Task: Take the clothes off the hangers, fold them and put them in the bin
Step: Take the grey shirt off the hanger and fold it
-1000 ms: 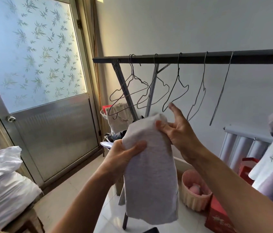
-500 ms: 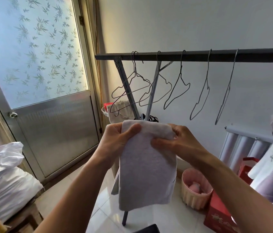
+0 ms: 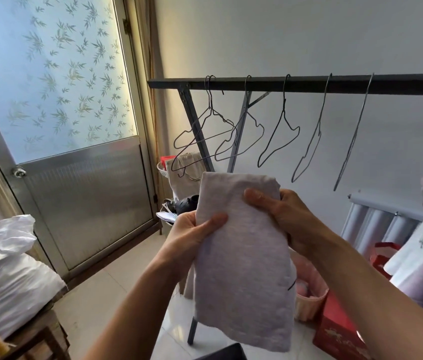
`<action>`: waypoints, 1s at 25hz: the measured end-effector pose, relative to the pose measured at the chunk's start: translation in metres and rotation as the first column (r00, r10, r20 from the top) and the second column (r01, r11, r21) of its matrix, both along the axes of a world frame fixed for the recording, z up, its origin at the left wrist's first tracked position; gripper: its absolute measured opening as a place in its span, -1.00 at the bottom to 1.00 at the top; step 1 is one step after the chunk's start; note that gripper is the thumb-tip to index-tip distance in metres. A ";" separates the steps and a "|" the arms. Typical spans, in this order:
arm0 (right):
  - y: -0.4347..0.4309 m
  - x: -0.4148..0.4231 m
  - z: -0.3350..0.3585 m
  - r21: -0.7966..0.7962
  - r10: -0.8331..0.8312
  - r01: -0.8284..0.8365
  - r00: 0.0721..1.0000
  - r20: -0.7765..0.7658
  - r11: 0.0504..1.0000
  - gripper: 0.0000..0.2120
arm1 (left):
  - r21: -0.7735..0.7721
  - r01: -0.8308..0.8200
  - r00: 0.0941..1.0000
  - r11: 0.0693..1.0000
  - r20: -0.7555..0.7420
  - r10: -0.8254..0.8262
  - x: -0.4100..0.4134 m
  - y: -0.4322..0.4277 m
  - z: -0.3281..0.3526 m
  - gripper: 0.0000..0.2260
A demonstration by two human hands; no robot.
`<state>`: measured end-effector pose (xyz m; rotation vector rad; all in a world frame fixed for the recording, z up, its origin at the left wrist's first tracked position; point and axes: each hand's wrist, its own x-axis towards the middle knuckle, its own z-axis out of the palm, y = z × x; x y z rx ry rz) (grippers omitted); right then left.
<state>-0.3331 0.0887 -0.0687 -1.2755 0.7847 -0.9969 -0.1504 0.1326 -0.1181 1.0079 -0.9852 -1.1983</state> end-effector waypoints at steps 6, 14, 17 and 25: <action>-0.005 -0.002 -0.022 0.151 0.039 -0.038 0.999 -0.007 0.988 -0.80 | -0.031 -0.124 0.986 0.992 0.110 0.127 -0.003 0.000 0.001 -0.79; -0.001 0.025 -0.018 -0.015 -0.151 0.153 0.985 0.086 0.988 -0.79 | 0.225 -0.141 0.990 0.964 0.056 0.132 -0.018 0.008 -0.025 -0.54; 0.009 0.039 -0.024 0.052 -0.104 0.096 0.977 0.187 0.994 -0.81 | 0.264 0.066 0.955 0.962 -0.298 0.016 -0.030 0.008 -0.036 -0.35; 0.017 0.057 -0.061 0.382 -0.153 0.020 0.934 0.322 0.924 -0.63 | 0.119 -0.155 0.681 0.981 -0.706 0.194 -0.033 0.001 -0.052 -0.17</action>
